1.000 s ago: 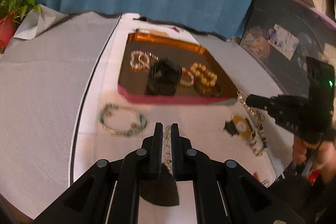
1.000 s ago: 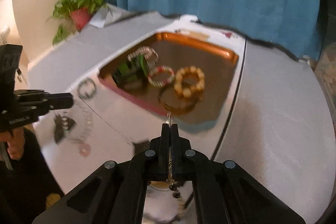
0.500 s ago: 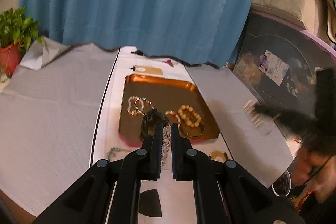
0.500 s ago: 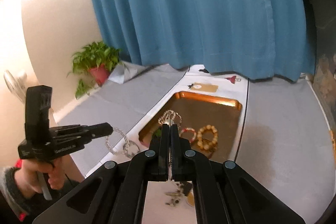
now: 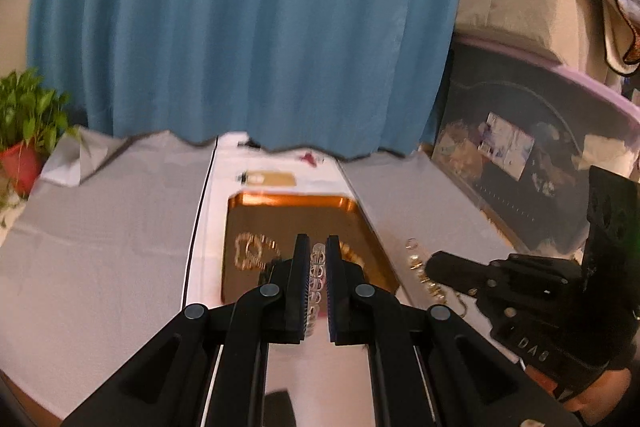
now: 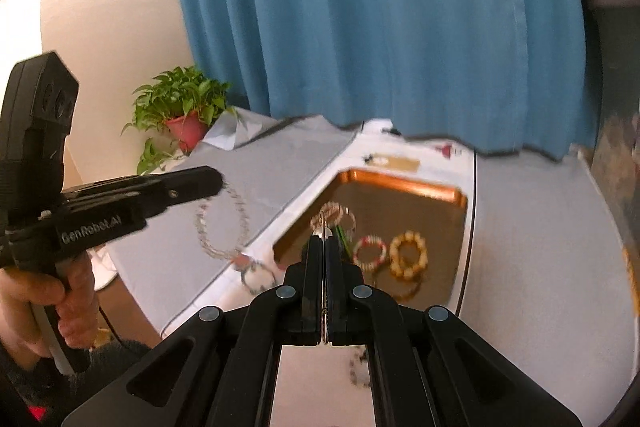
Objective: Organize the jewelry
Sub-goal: 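Carry the crystal bracelet and pin brooch over the orange tray with both tools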
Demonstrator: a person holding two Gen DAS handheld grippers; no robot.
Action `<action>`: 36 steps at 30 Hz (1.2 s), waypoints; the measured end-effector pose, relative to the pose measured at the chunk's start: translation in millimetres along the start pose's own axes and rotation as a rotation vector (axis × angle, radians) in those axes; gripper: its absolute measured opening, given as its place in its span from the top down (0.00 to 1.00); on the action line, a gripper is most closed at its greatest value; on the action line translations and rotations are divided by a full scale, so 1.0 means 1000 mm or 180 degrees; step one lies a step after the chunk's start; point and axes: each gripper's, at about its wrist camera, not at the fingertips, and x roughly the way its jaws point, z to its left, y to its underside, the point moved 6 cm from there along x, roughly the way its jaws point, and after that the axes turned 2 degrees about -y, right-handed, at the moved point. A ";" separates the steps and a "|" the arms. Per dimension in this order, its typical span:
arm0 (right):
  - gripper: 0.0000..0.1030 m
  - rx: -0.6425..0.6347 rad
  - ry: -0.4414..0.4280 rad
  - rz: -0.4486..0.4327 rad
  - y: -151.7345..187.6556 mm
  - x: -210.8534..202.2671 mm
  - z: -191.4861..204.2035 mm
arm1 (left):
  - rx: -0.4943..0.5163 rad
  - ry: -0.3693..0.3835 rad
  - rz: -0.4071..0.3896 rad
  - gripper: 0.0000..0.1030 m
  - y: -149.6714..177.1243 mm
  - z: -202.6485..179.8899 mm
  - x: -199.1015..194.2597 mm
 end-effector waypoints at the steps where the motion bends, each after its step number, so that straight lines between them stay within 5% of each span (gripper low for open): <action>1: 0.99 0.0004 0.0001 -0.0026 -0.006 -0.001 0.001 | 0.0009 0.0033 -0.0037 0.95 -0.007 -0.003 0.000; 12: 0.99 -0.0027 0.0086 -0.0233 -0.070 0.011 -0.019 | 0.0269 0.0434 -0.0145 0.95 -0.068 -0.026 0.030; 18: 0.99 -0.0001 0.0181 -0.0125 -0.074 0.049 -0.051 | 0.0204 0.0570 -0.0101 0.95 -0.085 -0.014 0.069; 36: 0.99 0.0416 0.0550 0.0727 -0.004 0.208 -0.156 | -0.0023 0.0122 0.0763 0.95 -0.018 0.054 0.247</action>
